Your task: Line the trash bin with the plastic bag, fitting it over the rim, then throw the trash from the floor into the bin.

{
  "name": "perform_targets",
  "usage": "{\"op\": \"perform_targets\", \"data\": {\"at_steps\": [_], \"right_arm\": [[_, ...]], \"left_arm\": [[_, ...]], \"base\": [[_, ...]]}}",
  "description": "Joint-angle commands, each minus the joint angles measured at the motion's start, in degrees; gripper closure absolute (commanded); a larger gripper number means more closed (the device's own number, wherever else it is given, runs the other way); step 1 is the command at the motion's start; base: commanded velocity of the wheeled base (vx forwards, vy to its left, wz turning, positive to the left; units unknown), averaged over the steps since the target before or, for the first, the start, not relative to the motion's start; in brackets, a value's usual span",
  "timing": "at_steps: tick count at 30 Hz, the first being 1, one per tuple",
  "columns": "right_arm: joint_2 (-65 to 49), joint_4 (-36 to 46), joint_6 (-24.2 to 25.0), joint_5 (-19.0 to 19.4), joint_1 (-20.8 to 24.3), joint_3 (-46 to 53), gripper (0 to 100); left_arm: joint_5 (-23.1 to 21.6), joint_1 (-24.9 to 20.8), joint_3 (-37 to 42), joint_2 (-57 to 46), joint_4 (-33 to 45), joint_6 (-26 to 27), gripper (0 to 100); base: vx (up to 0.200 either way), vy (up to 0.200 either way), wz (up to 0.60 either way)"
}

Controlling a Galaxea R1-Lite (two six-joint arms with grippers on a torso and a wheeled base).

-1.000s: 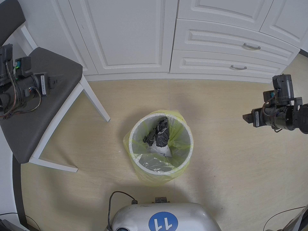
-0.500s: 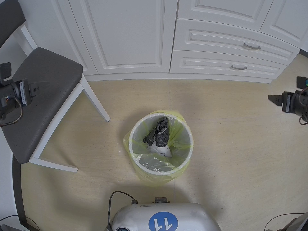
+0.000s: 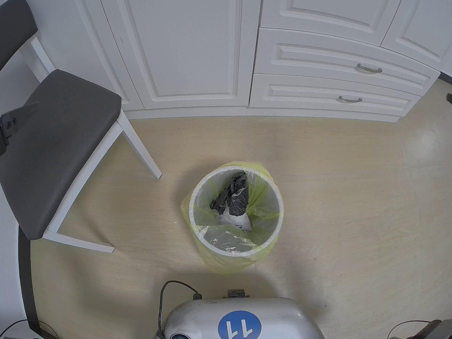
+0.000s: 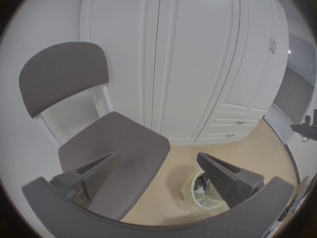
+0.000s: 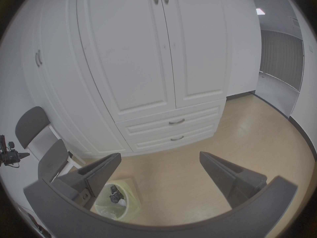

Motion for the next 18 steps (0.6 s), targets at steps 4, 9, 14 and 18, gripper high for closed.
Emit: {"op": "perform_targets", "data": {"at_steps": [4,9,14,18], "right_arm": [[-11.38,3.32,-2.84,-0.54,-2.63,-0.36,0],[-15.51,3.76,-3.63,-2.91,-5.79,-0.27,0],[-22.63,4.38,-4.95,-2.91,-6.67,0.34,0],[-29.58,10.97,-5.48,-2.91,-6.76,0.25,0]], "left_arm": [[0.04,0.27,-1.10,-7.88,0.25,0.38,0],[0.13,0.19,-3.92,-9.81,0.78,3.81,0],[0.66,0.89,-7.08,-10.69,2.45,3.81,0],[0.75,1.06,-9.98,-12.89,5.35,3.81,0]], "base": [[0.000,0.000,0.00],[0.000,0.000,0.00],[0.000,0.000,0.00],[0.000,0.000,0.00]]}}
